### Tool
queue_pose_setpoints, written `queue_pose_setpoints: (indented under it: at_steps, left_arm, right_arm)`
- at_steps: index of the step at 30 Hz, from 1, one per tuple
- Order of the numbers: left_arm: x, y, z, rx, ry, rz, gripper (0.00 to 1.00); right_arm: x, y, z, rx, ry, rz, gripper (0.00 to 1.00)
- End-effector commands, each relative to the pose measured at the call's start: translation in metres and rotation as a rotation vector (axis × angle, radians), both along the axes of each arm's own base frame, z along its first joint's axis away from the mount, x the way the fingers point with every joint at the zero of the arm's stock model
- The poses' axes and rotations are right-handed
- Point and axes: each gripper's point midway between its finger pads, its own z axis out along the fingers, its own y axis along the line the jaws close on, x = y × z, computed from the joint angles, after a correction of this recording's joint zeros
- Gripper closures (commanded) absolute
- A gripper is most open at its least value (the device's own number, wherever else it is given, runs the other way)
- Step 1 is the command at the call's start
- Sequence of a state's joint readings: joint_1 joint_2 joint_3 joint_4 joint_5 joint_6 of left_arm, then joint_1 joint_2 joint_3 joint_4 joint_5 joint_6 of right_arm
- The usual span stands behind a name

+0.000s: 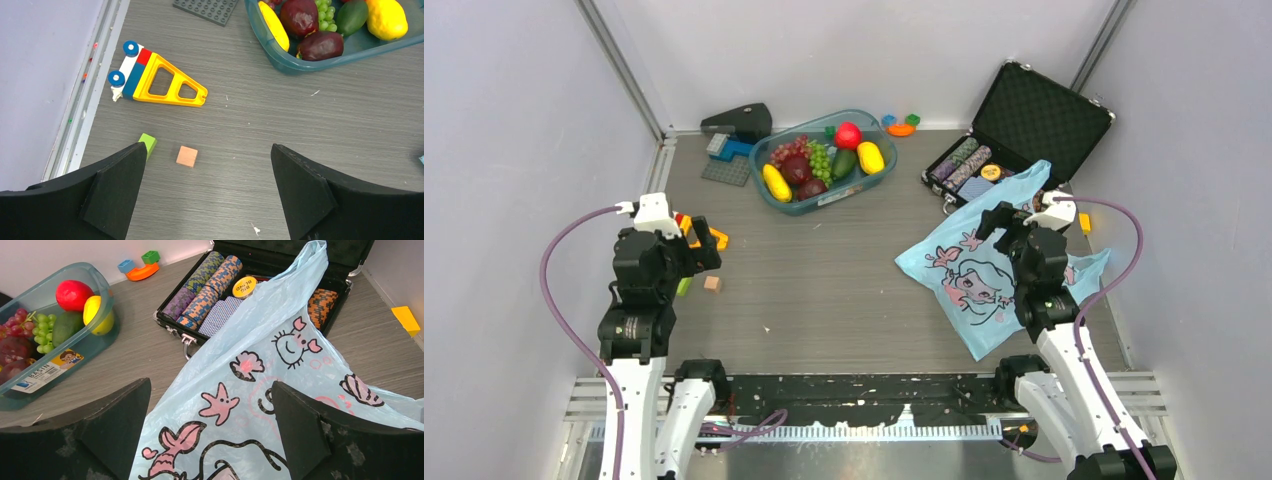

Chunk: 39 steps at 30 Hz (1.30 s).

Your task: Place the fake fruits into the plastic bag and tie a complex knot

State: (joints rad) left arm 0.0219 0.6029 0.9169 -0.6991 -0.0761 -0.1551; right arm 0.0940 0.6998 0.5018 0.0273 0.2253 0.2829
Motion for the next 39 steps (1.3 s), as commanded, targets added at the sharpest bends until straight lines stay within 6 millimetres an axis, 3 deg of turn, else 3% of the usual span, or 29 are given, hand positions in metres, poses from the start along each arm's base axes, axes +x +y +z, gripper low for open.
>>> queue_pose_setpoints:
  at_steps: [1,11,15,18,19,20,21,25,30,33,36,39]
  left_arm:
    - [0.008,0.001,0.013,-0.026,-0.057,0.019,0.01]
    - [0.011,-0.002,0.002,-0.041,-0.017,0.014,0.01]
    - [0.011,-0.007,-0.007,-0.036,0.021,-0.023,0.01]
    - [0.012,-0.014,-0.009,-0.041,0.031,-0.066,0.01]
    - [0.012,-0.014,-0.010,-0.037,0.036,-0.069,0.01]
    - [0.012,-0.014,-0.010,-0.032,0.039,-0.073,0.01]
    - [0.012,-0.015,-0.011,-0.028,0.041,-0.076,0.01]
    - [0.011,-0.014,-0.012,-0.022,0.046,-0.076,0.01]
    - [0.011,-0.012,-0.014,-0.014,0.054,-0.066,0.01]
    - [0.011,-0.011,-0.015,-0.013,0.057,-0.063,0.01]
    - [0.012,-0.011,-0.016,-0.013,0.060,-0.063,0.01]
    - [0.012,-0.011,-0.016,-0.013,0.063,-0.063,0.01]
  right_arm:
    - [0.005,0.001,0.024,-0.007,-0.057,0.008,0.01]
    - [0.006,0.013,0.023,-0.013,-0.027,0.084,0.01]
    - [0.006,0.035,0.017,-0.016,0.054,0.197,0.16]
    - [0.000,0.066,-0.002,-0.052,0.172,0.314,0.22]
    - [-0.003,0.068,-0.005,-0.073,0.204,0.309,0.24]
    - [-0.007,0.086,-0.011,-0.101,0.232,0.363,0.25]
    - [-0.010,0.090,-0.013,-0.127,0.255,0.361,0.27]
    - [-0.022,0.135,-0.024,-0.201,0.338,0.483,0.30]
    - [-0.036,0.184,-0.057,-0.326,0.483,0.620,0.41]
    - [-0.040,0.199,-0.083,-0.400,0.554,0.640,0.44]
    - [-0.042,0.208,-0.094,-0.477,0.584,0.633,0.44]
    - [-0.041,0.201,-0.113,-0.575,0.660,0.574,0.44]
